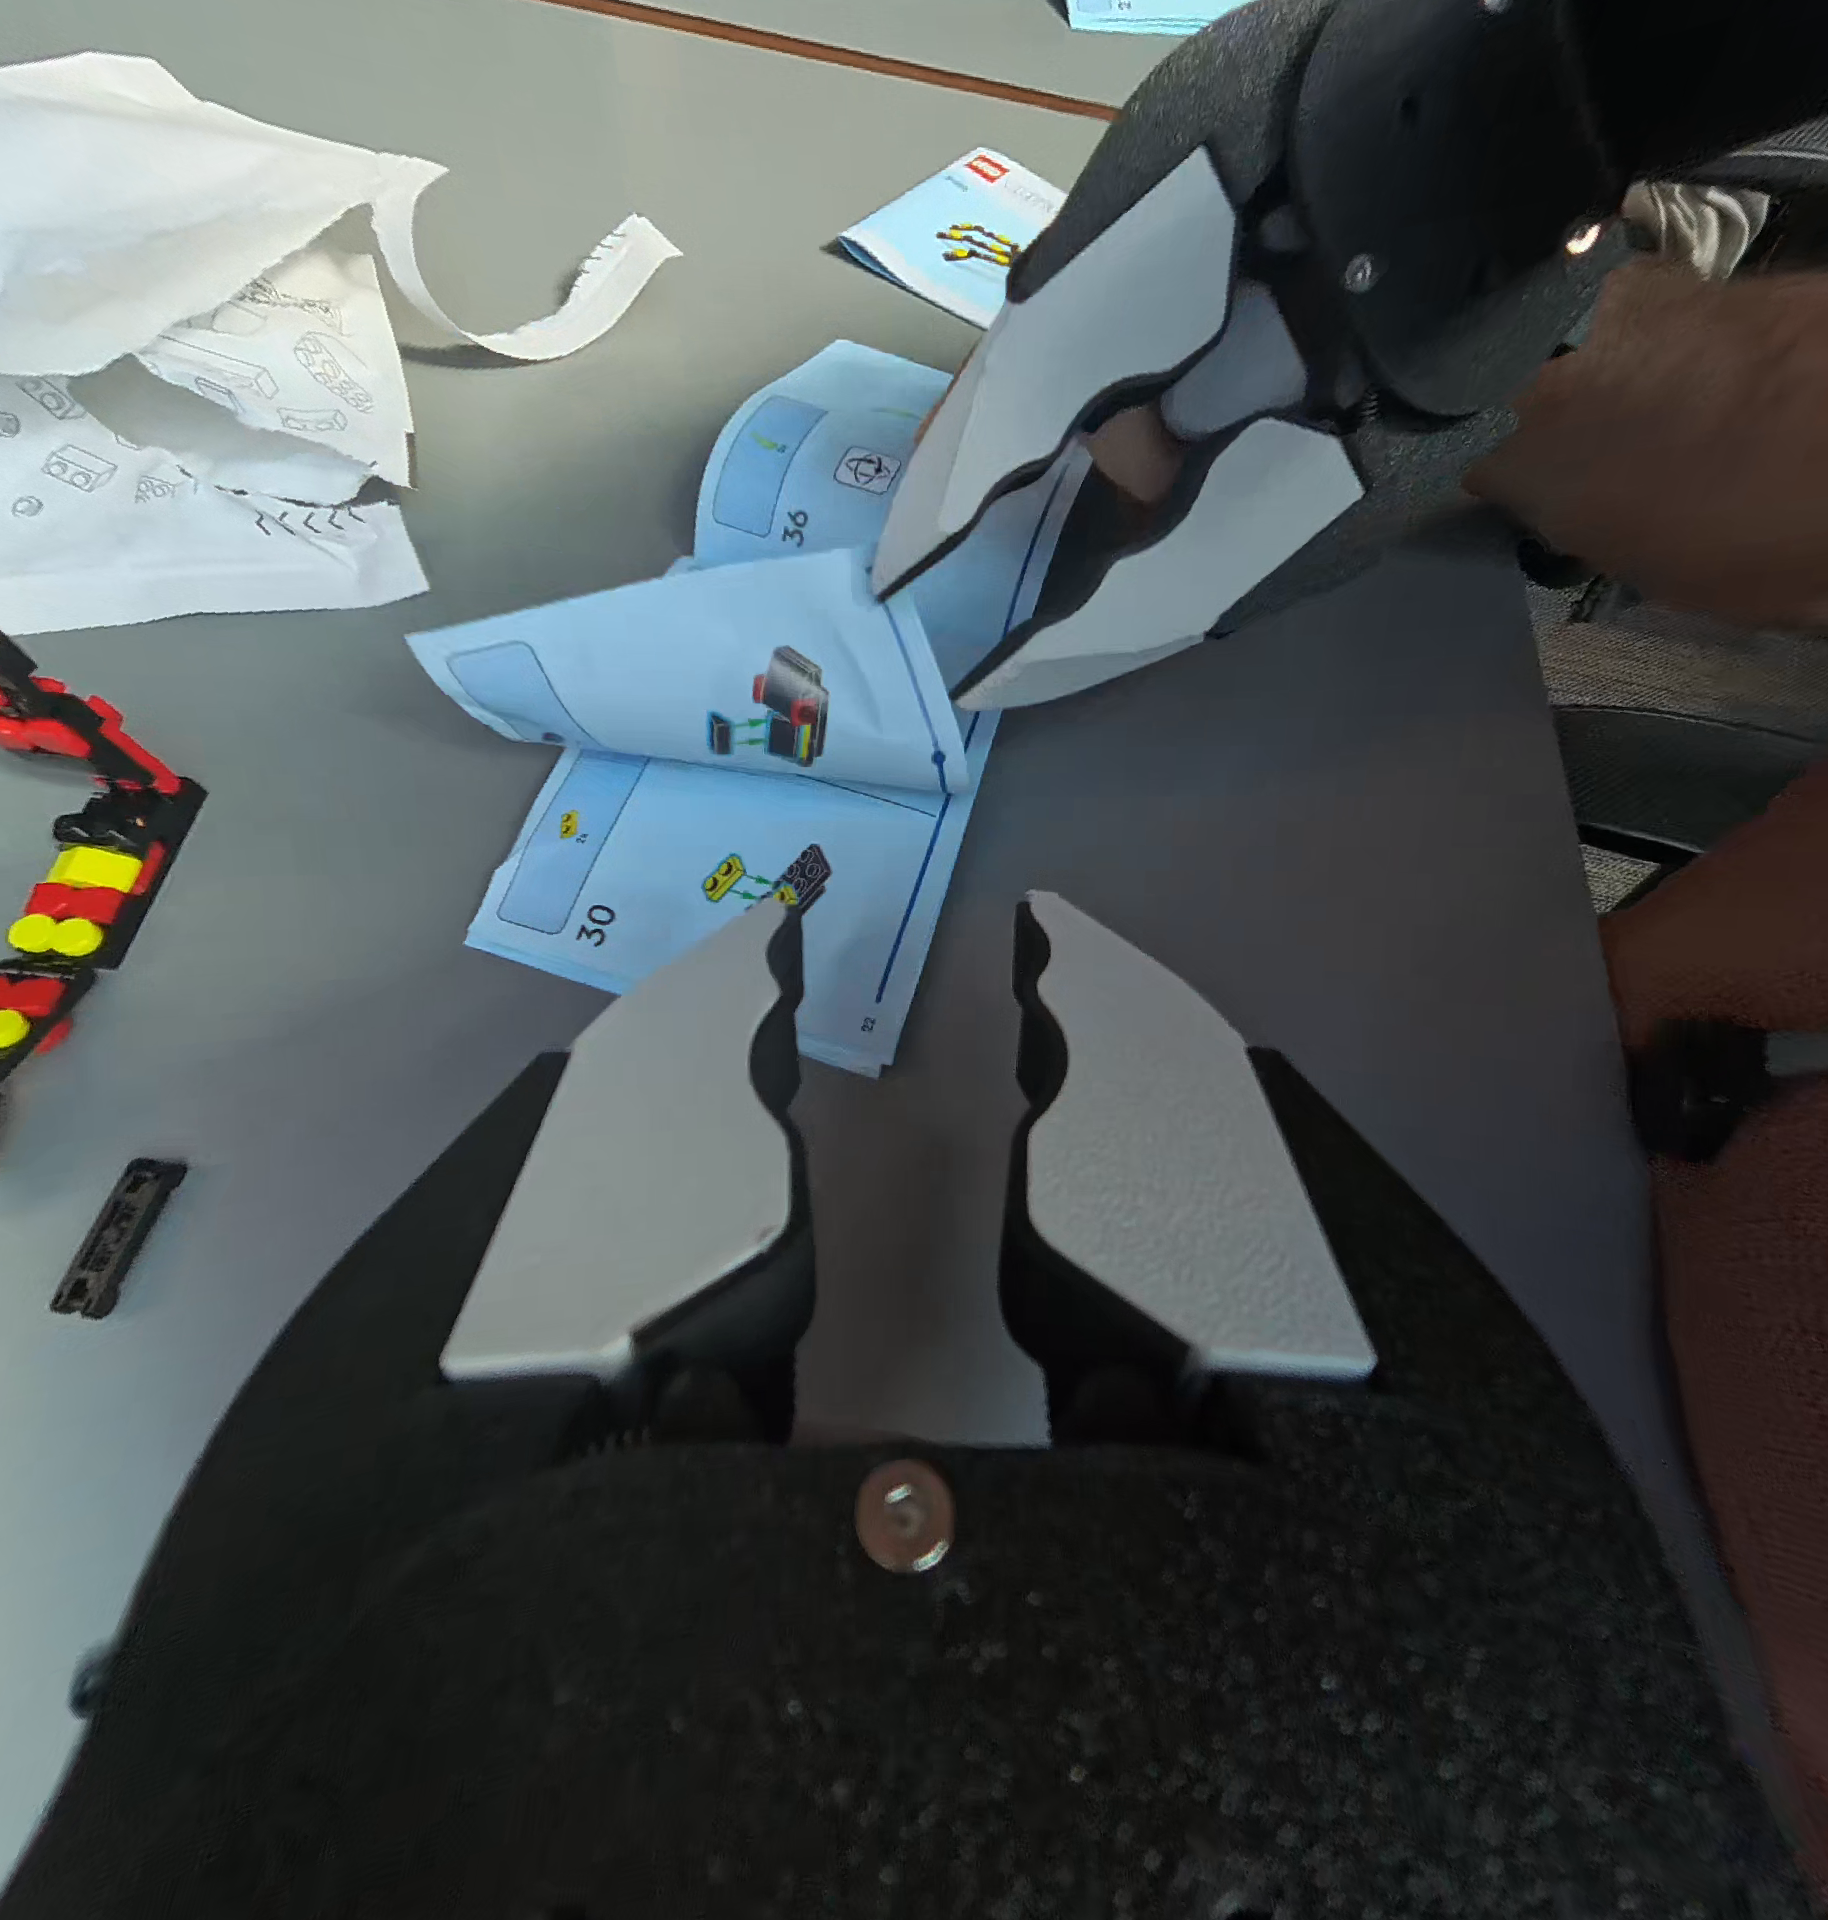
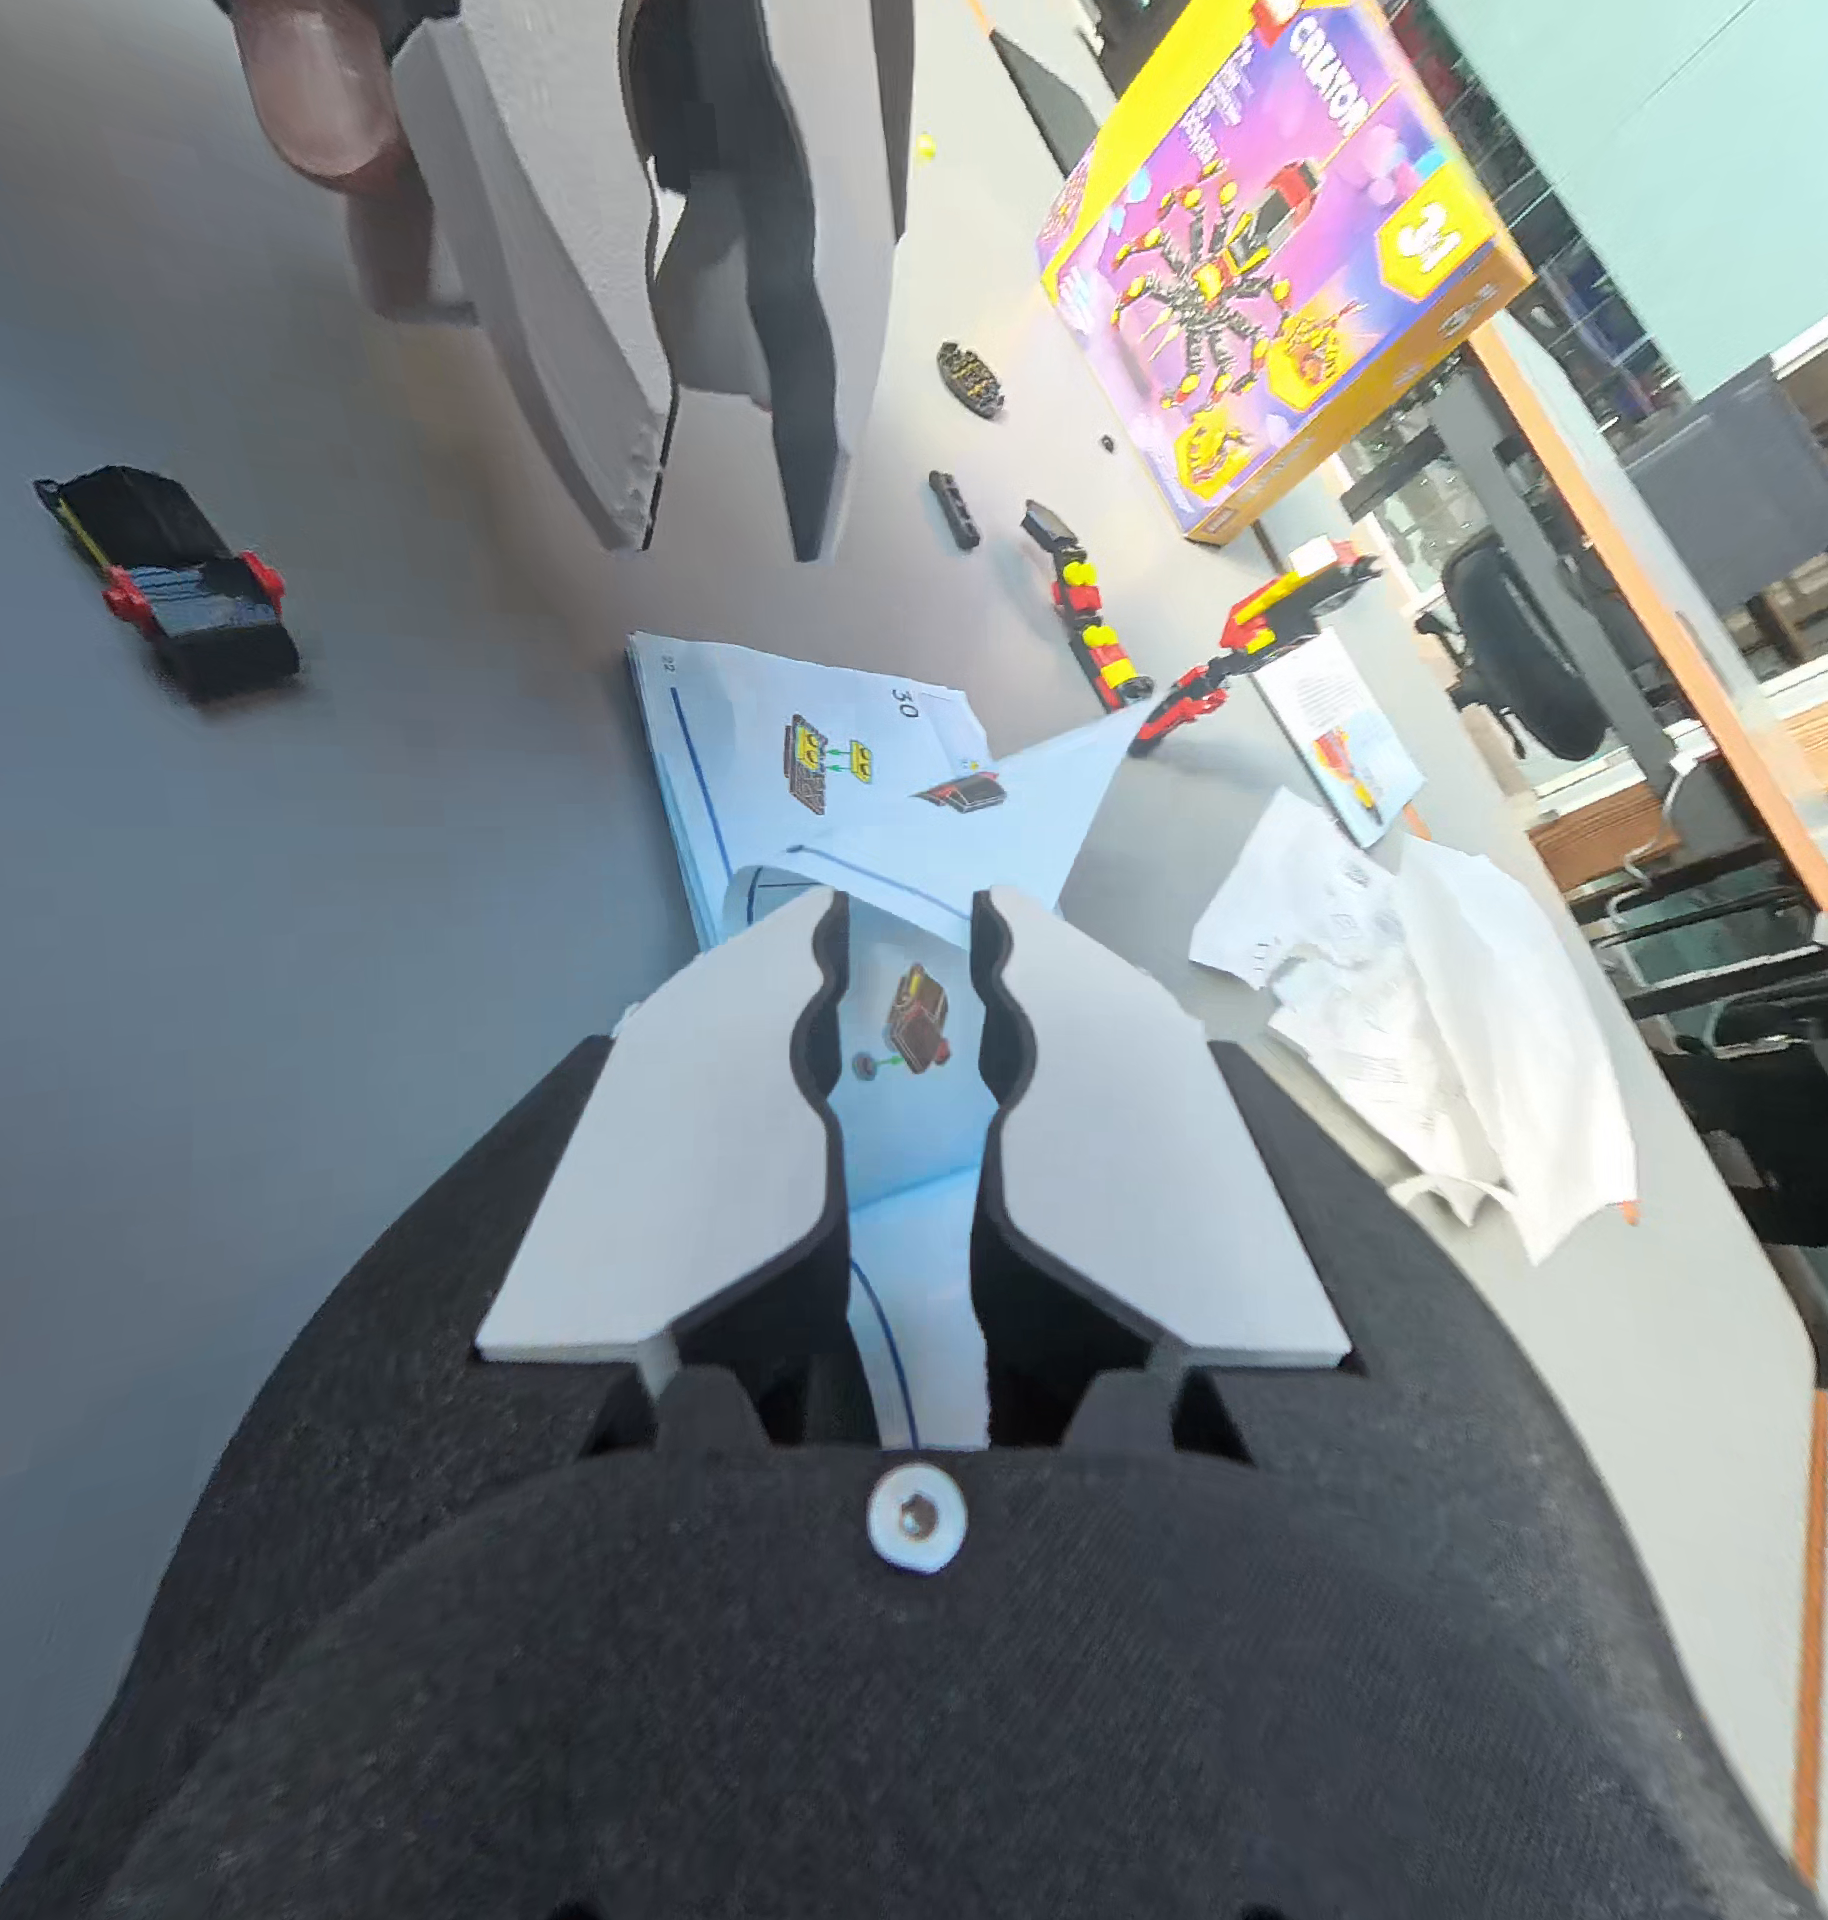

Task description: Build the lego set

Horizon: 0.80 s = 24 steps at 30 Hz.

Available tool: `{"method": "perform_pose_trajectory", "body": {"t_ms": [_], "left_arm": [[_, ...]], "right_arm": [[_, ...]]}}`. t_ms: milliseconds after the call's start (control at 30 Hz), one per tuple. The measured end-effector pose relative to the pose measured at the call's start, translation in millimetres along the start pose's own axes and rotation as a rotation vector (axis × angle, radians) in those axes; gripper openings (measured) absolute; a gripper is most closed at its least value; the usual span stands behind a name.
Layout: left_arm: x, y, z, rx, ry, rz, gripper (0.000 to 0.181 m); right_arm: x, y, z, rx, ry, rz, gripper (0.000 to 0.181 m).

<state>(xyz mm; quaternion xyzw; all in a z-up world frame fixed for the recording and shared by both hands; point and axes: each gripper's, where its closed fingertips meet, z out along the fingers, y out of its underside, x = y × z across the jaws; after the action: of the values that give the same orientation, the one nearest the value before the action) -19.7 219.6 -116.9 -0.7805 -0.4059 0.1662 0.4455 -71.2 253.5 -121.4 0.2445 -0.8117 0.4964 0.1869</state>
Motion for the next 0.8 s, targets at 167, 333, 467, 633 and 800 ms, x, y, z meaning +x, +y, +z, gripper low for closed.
{"method": "perform_pose_trajectory", "body": {"t_ms": [167,333,467,633,800], "left_arm": [[-11.7,-13.5,-25.5,0.075,-0.055,0.003,0.039],[-14.4,-18.7,-33.0,0.114,-0.084,0.017,0.039],[-12.6,-23.8,-34.8,0.143,-0.080,0.028,0.039],[-15.1,-27.7,-39.4,0.164,-0.097,0.035,0.039],[-19.1,-30.3,-47.4,0.200,-0.125,0.027,0.039]], "right_arm": [[-15.0,-6.2,11.6,-0.008,-0.087,0.052,0.026],[-24.6,-20.0,6.7,0.028,-0.123,0.134,0.033],[-32.5,-36.7,4.5,0.081,-0.172,0.251,0.038],[-27.1,-43.9,7.2,0.088,-0.186,0.360,0.065],[-20.0,-54.3,-9.6,0.138,-0.201,0.486,0.091]]}}
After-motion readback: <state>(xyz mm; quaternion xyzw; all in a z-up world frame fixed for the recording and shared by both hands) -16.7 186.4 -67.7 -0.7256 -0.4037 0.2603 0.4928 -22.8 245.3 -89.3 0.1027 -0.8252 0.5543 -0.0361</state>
